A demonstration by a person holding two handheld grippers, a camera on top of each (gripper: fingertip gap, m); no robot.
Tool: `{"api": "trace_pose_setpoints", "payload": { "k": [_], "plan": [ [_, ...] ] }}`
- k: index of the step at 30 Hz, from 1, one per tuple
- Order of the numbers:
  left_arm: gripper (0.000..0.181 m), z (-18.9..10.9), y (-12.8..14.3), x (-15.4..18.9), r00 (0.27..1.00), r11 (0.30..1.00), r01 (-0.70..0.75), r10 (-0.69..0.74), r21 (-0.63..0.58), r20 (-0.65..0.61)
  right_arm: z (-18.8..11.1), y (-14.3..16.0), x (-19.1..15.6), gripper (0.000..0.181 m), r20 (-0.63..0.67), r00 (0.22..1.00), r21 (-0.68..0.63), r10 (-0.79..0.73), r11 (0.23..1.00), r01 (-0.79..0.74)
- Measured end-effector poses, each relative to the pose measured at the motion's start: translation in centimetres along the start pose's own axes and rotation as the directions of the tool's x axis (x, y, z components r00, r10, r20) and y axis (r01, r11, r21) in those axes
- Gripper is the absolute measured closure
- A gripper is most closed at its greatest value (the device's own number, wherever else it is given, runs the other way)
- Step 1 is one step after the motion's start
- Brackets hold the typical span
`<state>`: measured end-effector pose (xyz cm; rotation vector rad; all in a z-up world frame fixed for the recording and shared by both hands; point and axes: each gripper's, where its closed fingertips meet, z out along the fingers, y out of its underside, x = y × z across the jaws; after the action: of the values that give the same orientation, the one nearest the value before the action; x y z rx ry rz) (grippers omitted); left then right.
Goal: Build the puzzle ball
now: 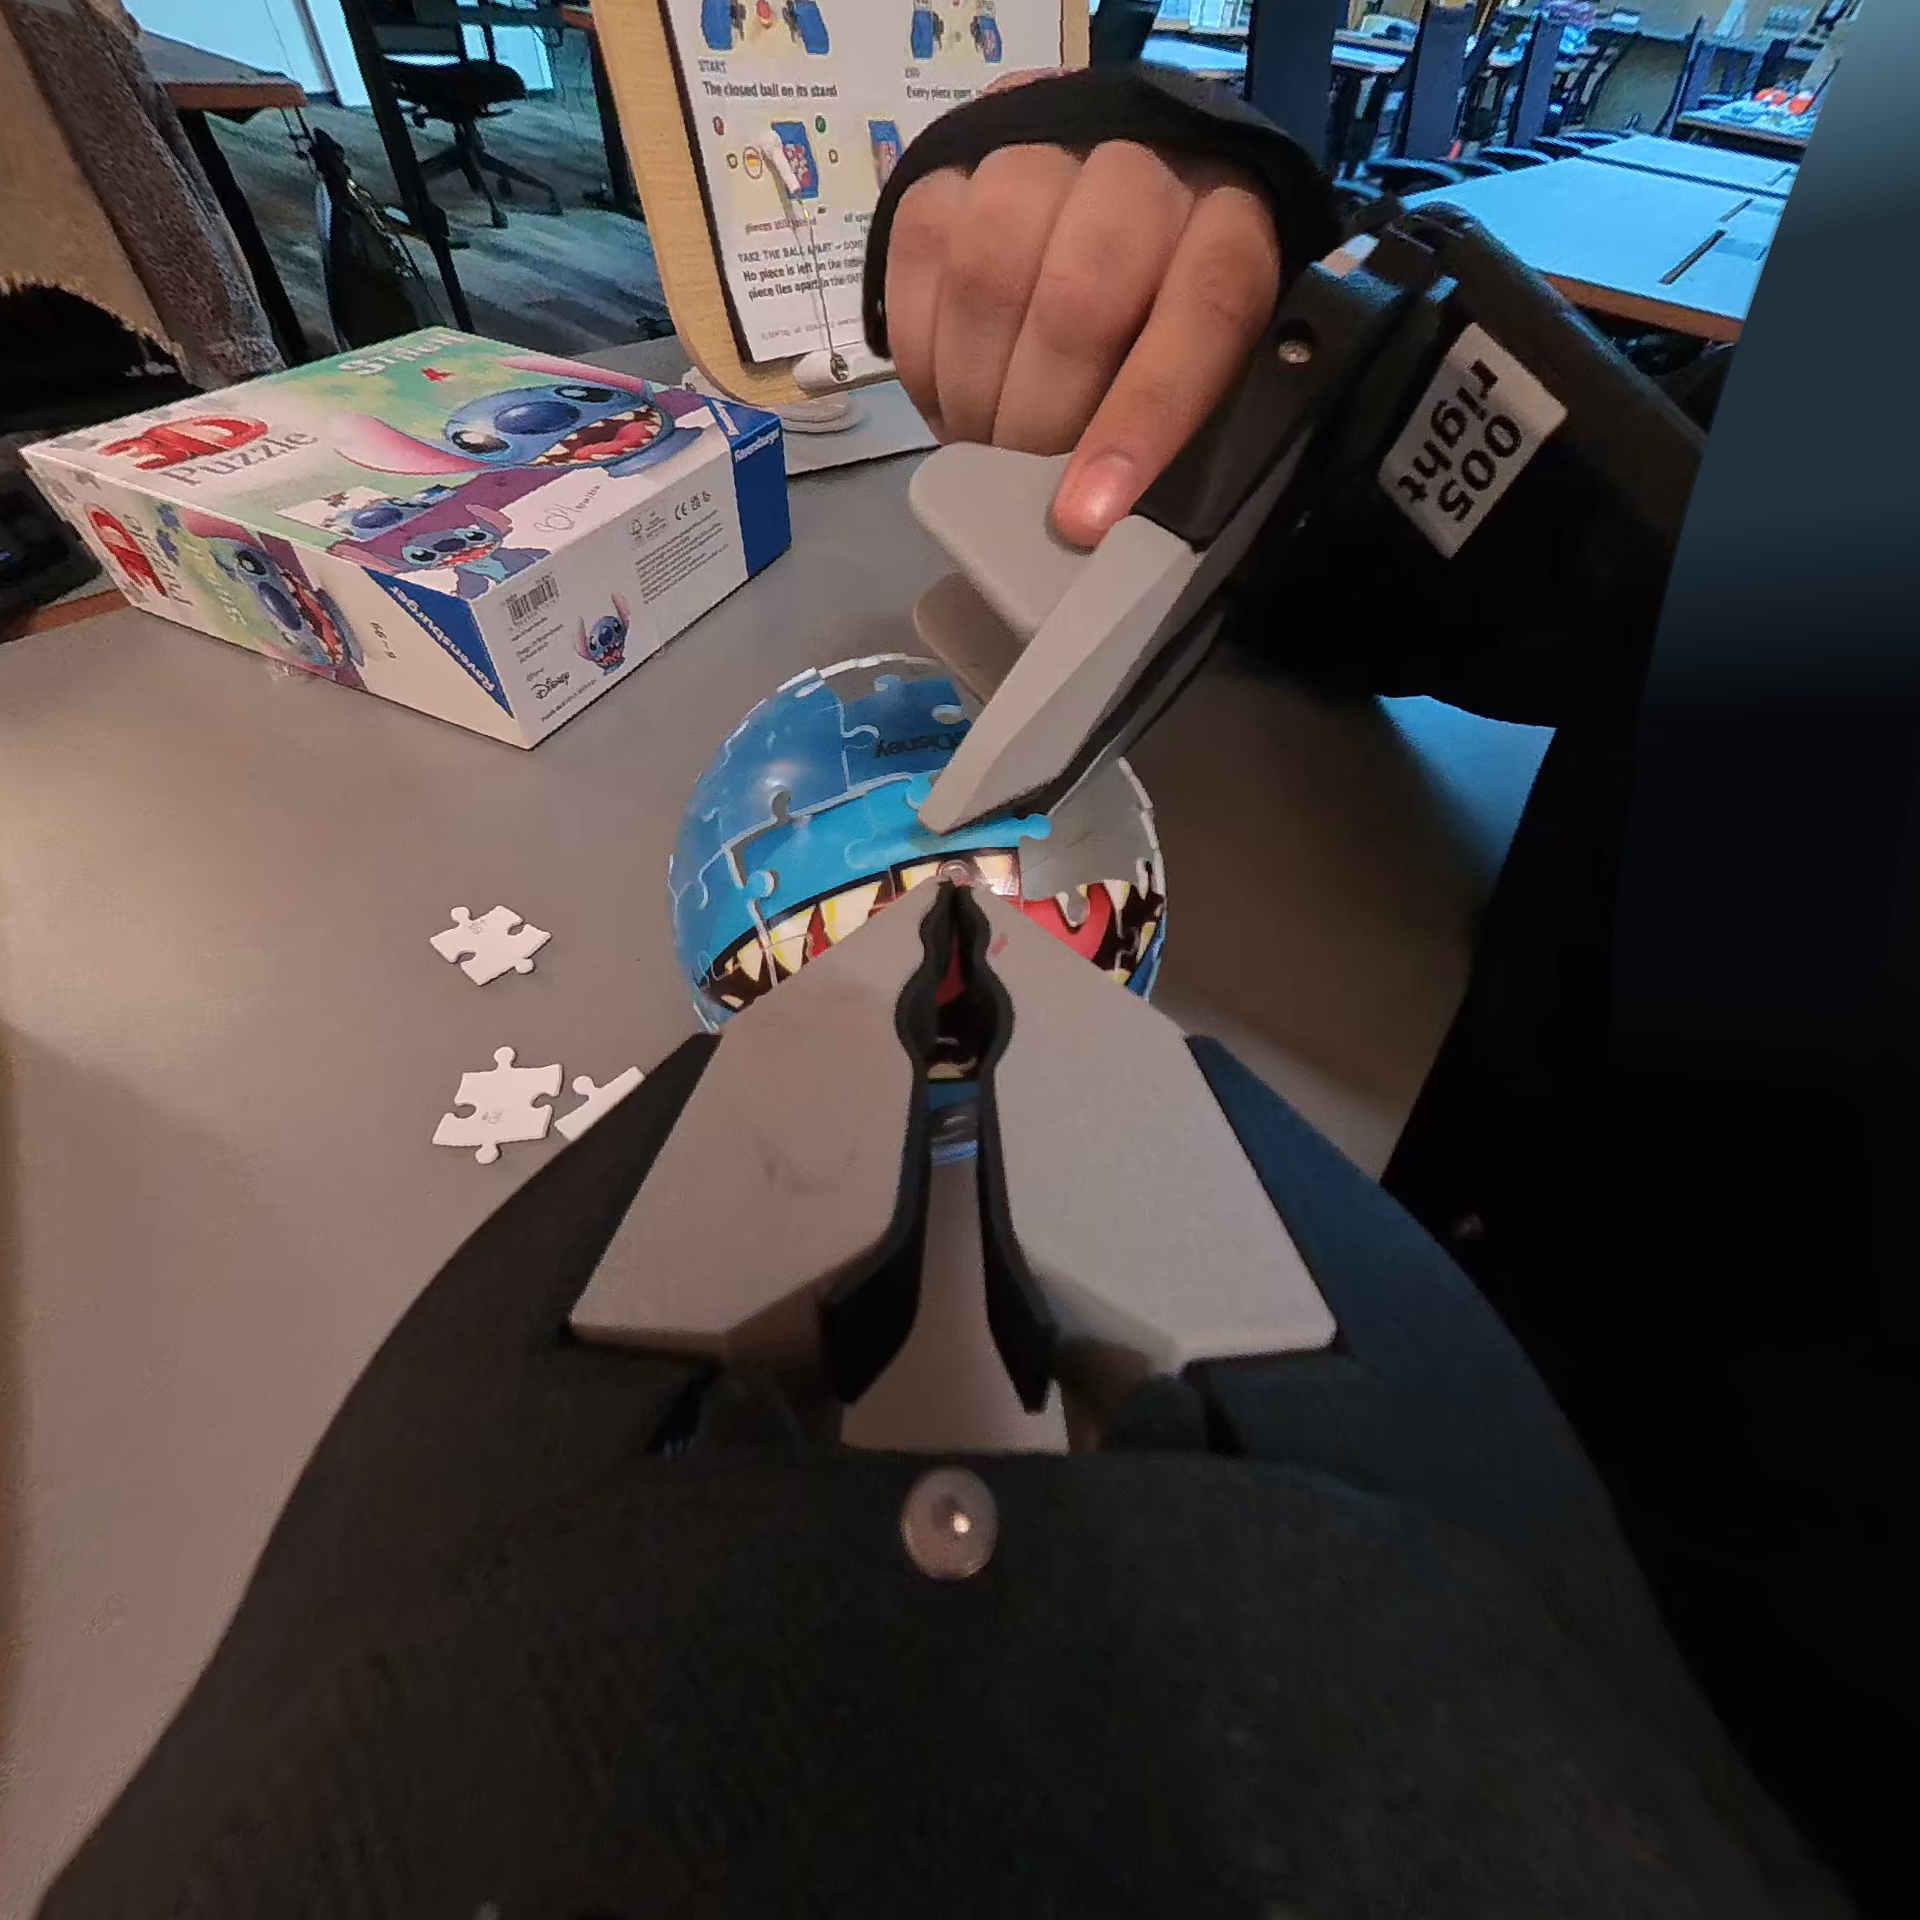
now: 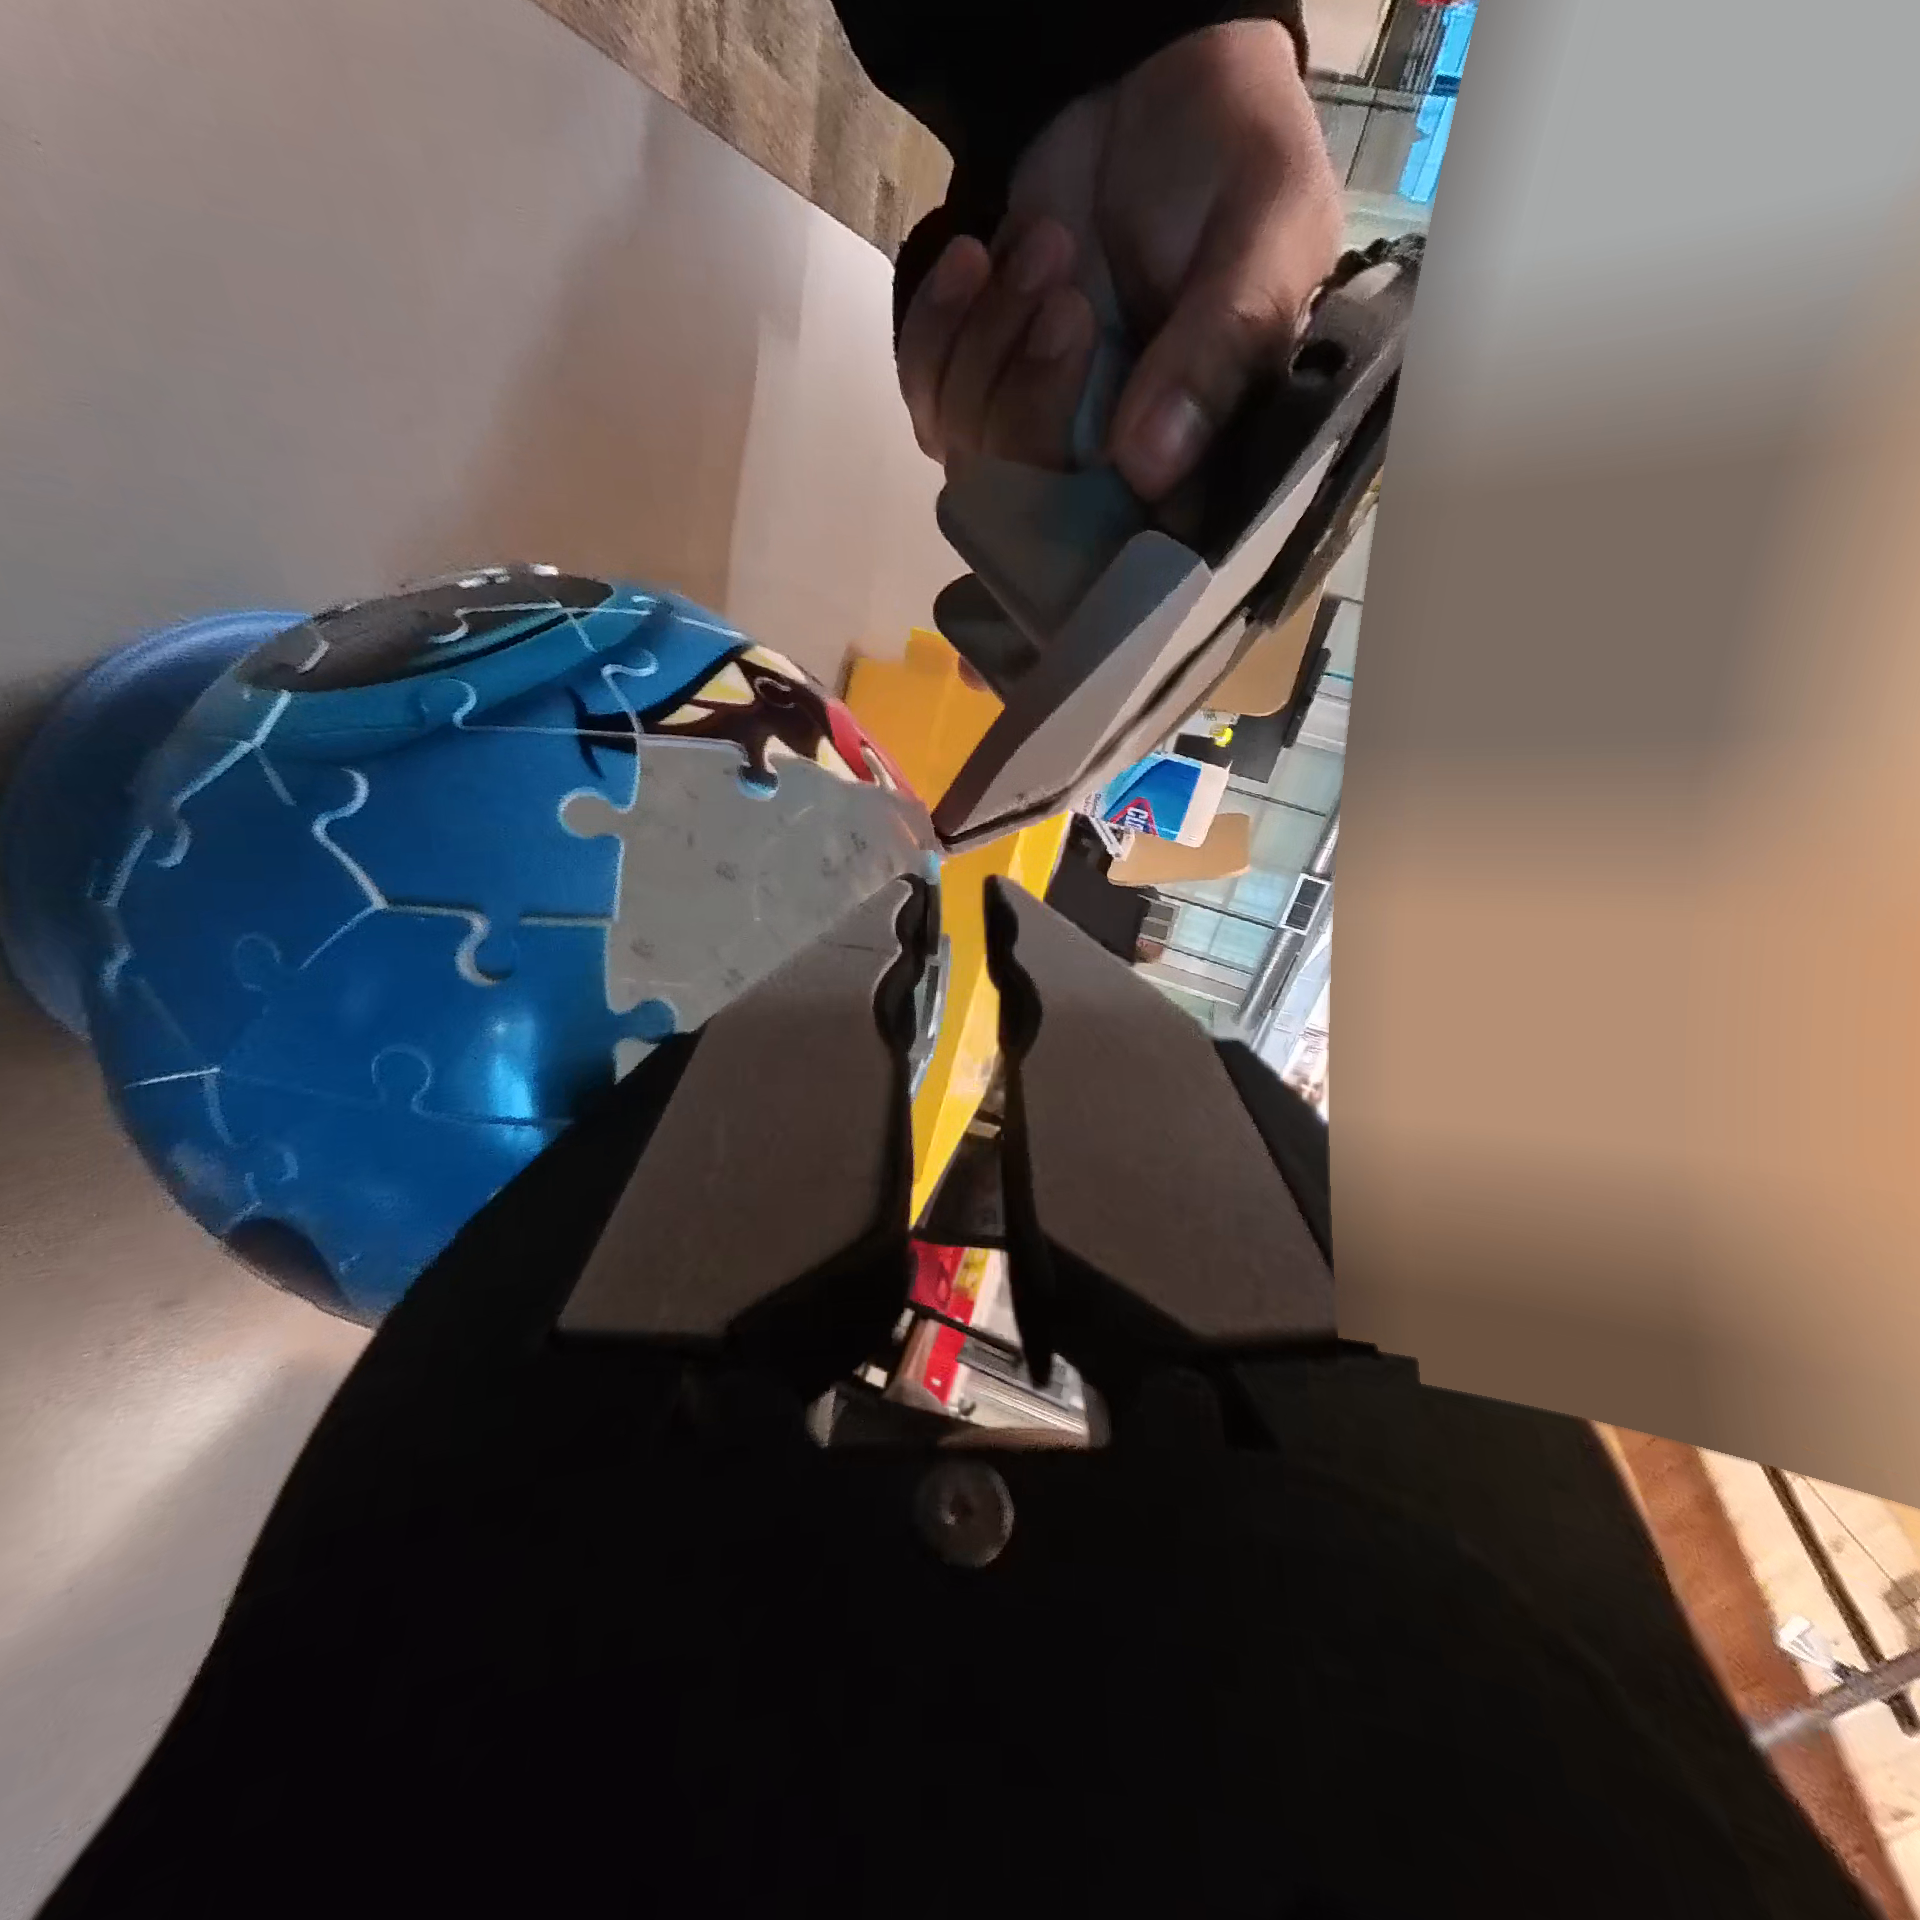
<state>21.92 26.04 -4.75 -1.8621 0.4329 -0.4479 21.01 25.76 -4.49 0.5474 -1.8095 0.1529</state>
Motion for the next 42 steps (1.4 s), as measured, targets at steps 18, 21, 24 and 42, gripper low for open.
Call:
{"api": "trace_pose_setpoints", "payload": {
  "k": [18,21,24,42],
  "plan": [
    [0.181,-0.5,0.6,-0.6,0.999,0.999,0.041,-0.041,0.000,-0.011,1.1,-0.3,-0.7,0.181,0.141,0.965,0.019,-0.223,0.975,0.222],
    [0.181,-0.6,0.8,-0.8,0.999,0.999,0.052,-0.052,0.000,-0.014,1.1,-0.2,-0.7,0.180,0.138,0.966,0.013,-0.220,0.975,0.220],
    [0.181,-0.6,0.8,-0.8,0.997,0.998,0.066,-0.066,0.011,-0.028,1.1,-0.2,-0.7,0.181,0.137,0.961,0.010,-0.239,0.971,0.240],
    [0.181,-0.4,0.5,-1.1,0.995,0.995,0.096,-0.096,0.025,-0.017,1.2,0.0,-0.4,0.173,0.075,0.965,-0.019,-0.252,0.967,0.254]
  ]
}}
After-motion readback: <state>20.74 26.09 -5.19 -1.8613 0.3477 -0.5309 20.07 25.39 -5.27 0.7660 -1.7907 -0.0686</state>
